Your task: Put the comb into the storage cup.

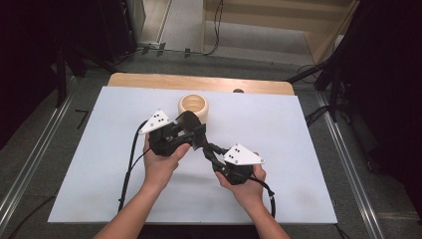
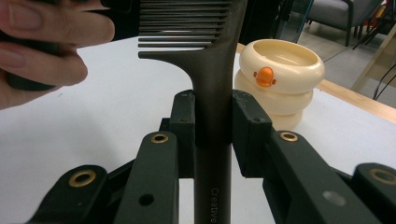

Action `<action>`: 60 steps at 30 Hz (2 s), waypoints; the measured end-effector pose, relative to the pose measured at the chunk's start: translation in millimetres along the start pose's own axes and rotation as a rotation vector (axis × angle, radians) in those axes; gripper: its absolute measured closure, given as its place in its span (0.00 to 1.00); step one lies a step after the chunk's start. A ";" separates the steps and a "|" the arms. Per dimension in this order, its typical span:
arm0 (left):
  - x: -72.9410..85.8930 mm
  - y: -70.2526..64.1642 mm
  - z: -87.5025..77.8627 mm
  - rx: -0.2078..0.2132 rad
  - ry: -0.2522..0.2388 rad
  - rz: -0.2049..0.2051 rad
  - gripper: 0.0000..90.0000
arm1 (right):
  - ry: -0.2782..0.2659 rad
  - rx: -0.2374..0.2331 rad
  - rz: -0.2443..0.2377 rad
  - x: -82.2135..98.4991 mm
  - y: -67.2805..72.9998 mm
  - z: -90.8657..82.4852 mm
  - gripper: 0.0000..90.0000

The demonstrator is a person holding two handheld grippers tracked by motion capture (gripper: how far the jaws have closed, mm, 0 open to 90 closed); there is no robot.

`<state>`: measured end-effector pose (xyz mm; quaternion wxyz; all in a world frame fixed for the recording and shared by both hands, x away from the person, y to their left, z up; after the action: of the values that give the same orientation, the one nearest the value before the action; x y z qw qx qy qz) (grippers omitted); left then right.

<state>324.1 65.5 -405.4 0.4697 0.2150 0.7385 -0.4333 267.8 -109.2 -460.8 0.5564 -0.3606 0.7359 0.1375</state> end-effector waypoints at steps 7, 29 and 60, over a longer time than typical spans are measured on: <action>1.0 -0.1 1.1 0.022 0.016 -0.020 0.76 | -0.007 0.021 -0.017 1.0 3.1 2.0 0.78; -3.4 2.7 -2.6 0.086 0.012 -0.062 0.94 | -0.047 0.049 -0.057 1.6 4.6 5.9 0.75; -23.6 15.8 -13.0 0.038 -0.008 -0.030 0.94 | -0.103 -0.008 0.102 23.0 -27.1 -25.2 0.00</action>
<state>339.9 86.9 -389.3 0.4621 0.2111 0.7313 -0.4551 265.5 -152.0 -467.8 0.5843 -0.3171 0.7232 0.1871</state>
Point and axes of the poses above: each handheld gripper's, and its own axes: z roughly forward along the jaws, x roughly out of its underside, y roughly to its left, the point moved 3 cm from there along z, roughly forward along the jaws, and after that the axes turned 9 degrees about -z, right-handed, at the moved point
